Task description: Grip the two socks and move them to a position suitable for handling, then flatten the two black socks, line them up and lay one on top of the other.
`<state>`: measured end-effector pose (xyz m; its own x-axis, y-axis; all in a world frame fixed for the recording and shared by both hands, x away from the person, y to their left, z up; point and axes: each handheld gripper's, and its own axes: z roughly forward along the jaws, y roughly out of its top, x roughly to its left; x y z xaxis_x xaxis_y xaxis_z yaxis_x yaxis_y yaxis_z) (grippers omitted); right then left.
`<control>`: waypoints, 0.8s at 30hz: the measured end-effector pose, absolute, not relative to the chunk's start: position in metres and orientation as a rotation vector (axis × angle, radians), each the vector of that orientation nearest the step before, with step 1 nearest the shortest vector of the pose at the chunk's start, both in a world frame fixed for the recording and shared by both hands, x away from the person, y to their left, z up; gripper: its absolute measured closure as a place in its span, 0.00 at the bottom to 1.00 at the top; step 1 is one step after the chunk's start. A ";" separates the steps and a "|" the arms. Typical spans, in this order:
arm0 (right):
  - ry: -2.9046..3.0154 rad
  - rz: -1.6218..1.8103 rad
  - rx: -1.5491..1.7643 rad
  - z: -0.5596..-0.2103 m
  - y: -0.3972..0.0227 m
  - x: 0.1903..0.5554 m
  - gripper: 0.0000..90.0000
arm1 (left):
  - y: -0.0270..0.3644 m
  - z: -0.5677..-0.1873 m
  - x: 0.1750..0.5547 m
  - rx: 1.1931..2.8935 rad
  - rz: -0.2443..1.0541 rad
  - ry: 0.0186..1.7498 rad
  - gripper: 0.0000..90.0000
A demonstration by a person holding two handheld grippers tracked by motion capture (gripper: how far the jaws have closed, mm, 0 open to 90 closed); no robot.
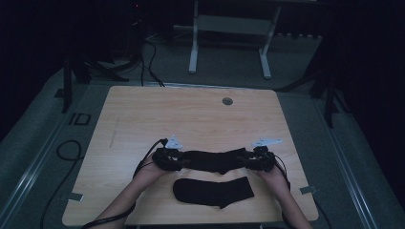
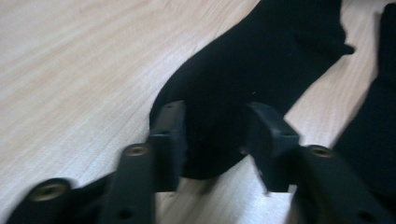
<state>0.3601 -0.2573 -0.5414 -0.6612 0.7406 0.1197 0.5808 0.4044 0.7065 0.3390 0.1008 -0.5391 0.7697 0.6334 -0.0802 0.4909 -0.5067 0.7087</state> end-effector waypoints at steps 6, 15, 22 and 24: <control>2.446 1.131 1.118 -0.527 -0.254 0.347 0.49 | 0.109 -0.528 0.324 2.191 0.236 0.831 0.52; 2.453 1.083 1.164 -0.538 -0.270 0.314 0.43 | 0.126 -0.527 0.285 2.173 0.188 0.867 0.48; 2.447 1.079 1.191 -0.542 -0.279 0.284 0.42 | 0.128 -0.538 0.264 2.184 0.163 0.889 0.48; 2.446 1.063 1.202 -0.545 -0.279 0.276 0.42 | 0.128 -0.543 0.262 2.181 0.154 0.908 0.48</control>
<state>0.2764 -0.2789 -0.5448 -0.6429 0.7572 0.1160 0.6013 0.4051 0.6887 0.2618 0.1277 -0.5431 0.7403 0.6516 -0.1658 0.5609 -0.4625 0.6867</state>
